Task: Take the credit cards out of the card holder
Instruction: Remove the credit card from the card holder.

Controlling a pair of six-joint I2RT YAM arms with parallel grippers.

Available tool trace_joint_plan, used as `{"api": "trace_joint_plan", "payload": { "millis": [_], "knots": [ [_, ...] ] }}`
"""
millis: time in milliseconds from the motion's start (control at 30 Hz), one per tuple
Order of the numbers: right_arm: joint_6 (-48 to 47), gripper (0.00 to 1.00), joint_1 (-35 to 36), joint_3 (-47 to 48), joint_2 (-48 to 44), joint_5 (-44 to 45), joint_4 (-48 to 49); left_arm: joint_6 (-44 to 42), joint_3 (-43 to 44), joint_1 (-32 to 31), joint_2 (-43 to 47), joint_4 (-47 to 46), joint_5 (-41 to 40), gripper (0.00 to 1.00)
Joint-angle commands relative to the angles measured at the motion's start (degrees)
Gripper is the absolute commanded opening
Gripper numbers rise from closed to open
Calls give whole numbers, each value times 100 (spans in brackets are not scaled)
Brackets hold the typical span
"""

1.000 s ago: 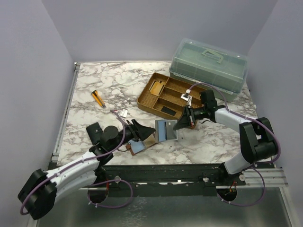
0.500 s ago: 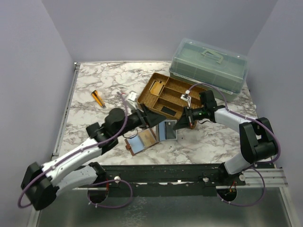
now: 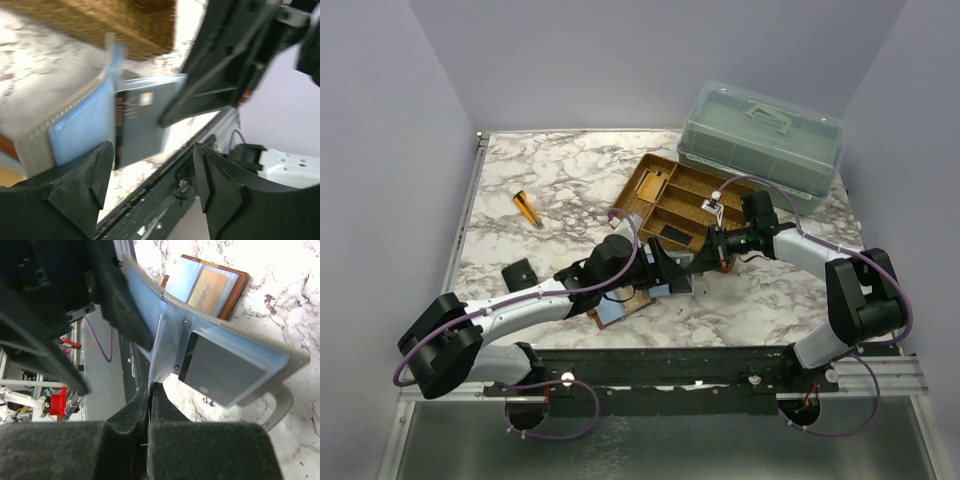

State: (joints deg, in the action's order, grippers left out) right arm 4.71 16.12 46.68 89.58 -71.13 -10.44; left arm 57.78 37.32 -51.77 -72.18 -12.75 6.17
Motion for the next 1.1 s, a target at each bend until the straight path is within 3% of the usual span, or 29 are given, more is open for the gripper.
{"api": "trace_joint_plan", "payload": {
  "millis": [0,167,400,600,833,1067],
  "knots": [
    [-94,0,-21,20,-127,-272,-45,-83,-390,178,115,230,-755,70],
    [-1,0,-21,-43,-215,-435,95,-135,-746,435,167,-264,-546,70],
    [74,0,-21,-62,-111,-822,200,-238,-1211,617,39,-2062,829,66],
    [74,0,-22,-56,-81,-916,200,-126,-1279,621,-145,-2846,1383,64],
    [-20,0,-21,-34,-89,-568,110,174,-1526,955,40,-2770,1284,59],
    [-208,0,-21,30,-65,113,-112,60,-1666,1251,1678,-653,279,65]
  ]
}}
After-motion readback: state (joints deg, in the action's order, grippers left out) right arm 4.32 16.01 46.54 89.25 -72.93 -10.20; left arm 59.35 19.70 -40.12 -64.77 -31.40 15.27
